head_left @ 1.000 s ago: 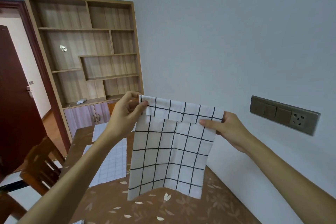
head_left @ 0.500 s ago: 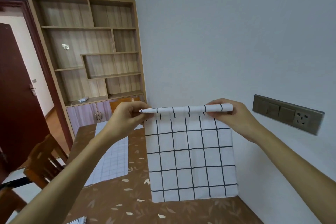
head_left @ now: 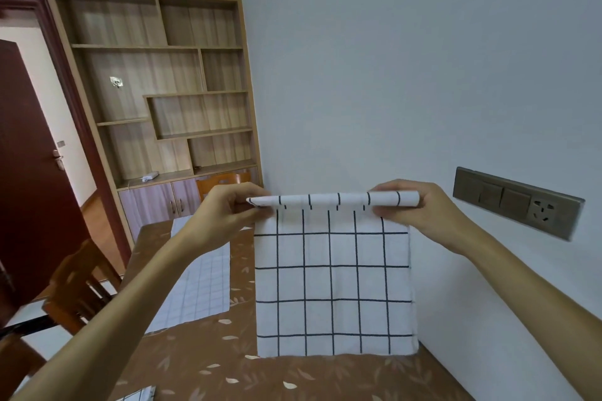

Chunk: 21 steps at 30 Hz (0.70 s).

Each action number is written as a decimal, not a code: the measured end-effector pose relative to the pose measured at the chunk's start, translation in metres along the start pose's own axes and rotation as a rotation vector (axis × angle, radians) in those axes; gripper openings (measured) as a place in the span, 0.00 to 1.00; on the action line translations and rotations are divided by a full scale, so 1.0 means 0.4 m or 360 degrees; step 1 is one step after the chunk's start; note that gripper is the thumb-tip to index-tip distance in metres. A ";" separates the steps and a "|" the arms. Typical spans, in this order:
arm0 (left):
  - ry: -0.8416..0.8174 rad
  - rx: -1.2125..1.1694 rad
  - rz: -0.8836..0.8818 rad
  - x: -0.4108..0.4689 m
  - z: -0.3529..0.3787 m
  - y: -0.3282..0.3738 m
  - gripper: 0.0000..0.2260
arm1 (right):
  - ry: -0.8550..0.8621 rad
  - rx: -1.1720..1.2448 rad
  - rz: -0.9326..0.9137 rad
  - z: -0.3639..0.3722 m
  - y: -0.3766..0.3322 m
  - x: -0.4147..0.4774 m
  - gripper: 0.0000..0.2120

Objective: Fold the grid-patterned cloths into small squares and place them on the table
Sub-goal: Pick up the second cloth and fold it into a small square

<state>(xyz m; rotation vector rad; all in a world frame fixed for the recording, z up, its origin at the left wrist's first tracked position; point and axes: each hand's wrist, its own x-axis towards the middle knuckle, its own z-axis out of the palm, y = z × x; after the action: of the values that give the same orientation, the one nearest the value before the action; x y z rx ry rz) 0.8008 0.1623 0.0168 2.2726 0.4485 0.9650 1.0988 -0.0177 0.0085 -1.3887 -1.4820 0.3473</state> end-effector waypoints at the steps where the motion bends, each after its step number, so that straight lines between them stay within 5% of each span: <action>1: 0.0010 -0.0005 0.0022 0.001 -0.004 -0.001 0.09 | -0.0017 -0.0070 -0.0039 -0.005 0.000 -0.001 0.13; 9: 0.0015 -0.0097 0.0045 -0.003 -0.020 0.002 0.23 | 0.0049 -0.0223 -0.0075 -0.023 0.020 0.004 0.28; 14: -0.0078 -0.0295 -0.0168 -0.004 -0.018 0.008 0.23 | 0.0017 -0.0152 -0.0007 -0.020 0.025 0.012 0.23; 17: -0.0147 -0.0089 -0.0199 0.008 0.003 0.012 0.11 | -0.0093 0.0154 -0.0018 -0.001 -0.019 0.003 0.21; 21: -0.0420 0.0304 -0.0124 0.037 0.078 0.032 0.22 | -0.0142 0.0037 -0.0162 0.044 -0.061 0.015 0.08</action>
<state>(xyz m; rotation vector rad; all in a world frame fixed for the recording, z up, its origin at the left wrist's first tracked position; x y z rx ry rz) 0.8345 0.1476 0.0161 2.4898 0.5277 0.5930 1.0718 -0.0123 0.0227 -1.2885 -1.6105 0.3651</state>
